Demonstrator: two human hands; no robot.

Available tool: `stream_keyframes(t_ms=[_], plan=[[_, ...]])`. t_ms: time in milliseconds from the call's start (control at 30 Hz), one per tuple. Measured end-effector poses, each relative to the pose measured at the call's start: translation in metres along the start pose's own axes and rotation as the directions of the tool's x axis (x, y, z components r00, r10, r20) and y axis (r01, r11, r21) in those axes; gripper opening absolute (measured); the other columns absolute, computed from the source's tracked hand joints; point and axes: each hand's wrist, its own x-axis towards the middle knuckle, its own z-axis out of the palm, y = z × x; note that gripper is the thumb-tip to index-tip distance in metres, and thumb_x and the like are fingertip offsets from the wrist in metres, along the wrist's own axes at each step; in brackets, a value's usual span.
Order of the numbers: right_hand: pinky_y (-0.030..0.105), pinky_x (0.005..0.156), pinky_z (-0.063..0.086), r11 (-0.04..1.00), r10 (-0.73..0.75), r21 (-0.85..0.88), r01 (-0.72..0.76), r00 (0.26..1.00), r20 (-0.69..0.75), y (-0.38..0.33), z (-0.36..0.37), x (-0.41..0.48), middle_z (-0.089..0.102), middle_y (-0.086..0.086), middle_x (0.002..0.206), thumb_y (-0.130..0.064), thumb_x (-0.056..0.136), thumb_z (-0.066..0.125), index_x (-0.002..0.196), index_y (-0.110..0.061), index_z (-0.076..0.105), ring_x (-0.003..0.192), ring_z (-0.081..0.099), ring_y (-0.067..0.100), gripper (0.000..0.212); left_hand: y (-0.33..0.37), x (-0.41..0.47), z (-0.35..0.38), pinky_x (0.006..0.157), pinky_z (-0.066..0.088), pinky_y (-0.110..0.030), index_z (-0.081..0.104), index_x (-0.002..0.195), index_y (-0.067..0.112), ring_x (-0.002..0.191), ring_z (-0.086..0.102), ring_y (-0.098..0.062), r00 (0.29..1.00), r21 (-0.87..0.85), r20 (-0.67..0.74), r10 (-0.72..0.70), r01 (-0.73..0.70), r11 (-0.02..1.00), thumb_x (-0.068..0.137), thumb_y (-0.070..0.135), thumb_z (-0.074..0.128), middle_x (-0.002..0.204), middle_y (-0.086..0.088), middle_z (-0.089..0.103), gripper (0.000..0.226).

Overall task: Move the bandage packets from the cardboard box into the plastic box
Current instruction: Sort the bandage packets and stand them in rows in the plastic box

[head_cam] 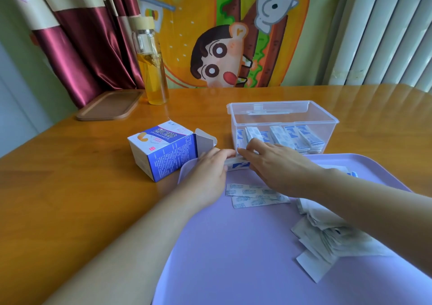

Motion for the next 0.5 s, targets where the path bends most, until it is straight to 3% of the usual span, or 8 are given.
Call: stream_keyframes(t_ms=[100,200,267,367,500], plan=[[0.038,0.074,0.045,1.0,-0.021,-0.015,0.02,0.999,-0.029,0.0012,-0.001,-0.0014,0.046,0.009,0.118,-0.017,0.099,0.038,0.139,-0.012,0.039,0.089,0.056,0.029,0.041,-0.0012,0.0003,0.0007,0.1,0.043,-0.037,0.04,0.134,0.031,0.125,0.044,-0.011,1.0,-0.054,-0.023,-0.015,0.014,0.998,0.099,0.019,0.038,0.134,0.01,0.048,0.037],[0.033,0.081,0.042,0.999,-0.027,-0.034,0.027,1.0,-0.013,0.0004,-0.0007,-0.0009,0.041,0.004,0.121,-0.018,0.1,0.034,0.142,-0.017,0.031,0.098,0.054,0.024,0.043,-0.0017,0.0004,0.0007,0.099,0.044,-0.037,0.041,0.133,0.031,0.123,0.046,-0.01,0.999,-0.081,-0.03,-0.023,0.021,0.997,0.1,0.019,0.038,0.133,0.01,0.049,0.036],[0.029,0.074,0.039,1.0,-0.007,-0.019,0.007,1.0,-0.006,0.0006,-0.0001,0.0002,0.04,0.002,0.119,-0.017,0.099,0.033,0.142,-0.019,0.031,0.097,0.053,0.022,0.042,-0.002,0.0007,0.0009,0.098,0.045,-0.037,0.042,0.133,0.031,0.122,0.046,-0.009,0.999,-0.088,-0.034,-0.017,0.014,0.996,0.099,0.017,0.038,0.132,0.01,0.05,0.036],[0.032,0.063,0.039,0.995,0.049,0.085,-0.048,0.999,-0.01,0.002,0.0035,0.0031,0.045,0.0,0.108,-0.015,0.098,0.038,0.136,-0.021,0.043,0.087,0.055,0.024,0.038,-0.0024,0.0007,-0.0003,0.098,0.045,-0.038,0.044,0.132,0.032,0.121,0.047,-0.008,0.999,-0.092,-0.039,-0.004,0.0,0.996,0.098,0.013,0.039,0.129,0.01,0.05,0.039],[0.034,0.075,0.045,0.935,0.125,0.328,-0.132,0.991,0.043,-0.0012,0.0058,0.0071,0.051,0.003,0.109,-0.013,0.098,0.041,0.129,-0.016,0.053,0.092,0.056,0.026,0.033,-0.002,-0.0002,-0.0015,0.097,0.044,-0.037,0.041,0.134,0.033,0.123,0.045,-0.01,0.999,-0.033,-0.024,0.024,-0.024,0.999,0.098,0.012,0.038,0.133,0.011,0.045,0.042]])
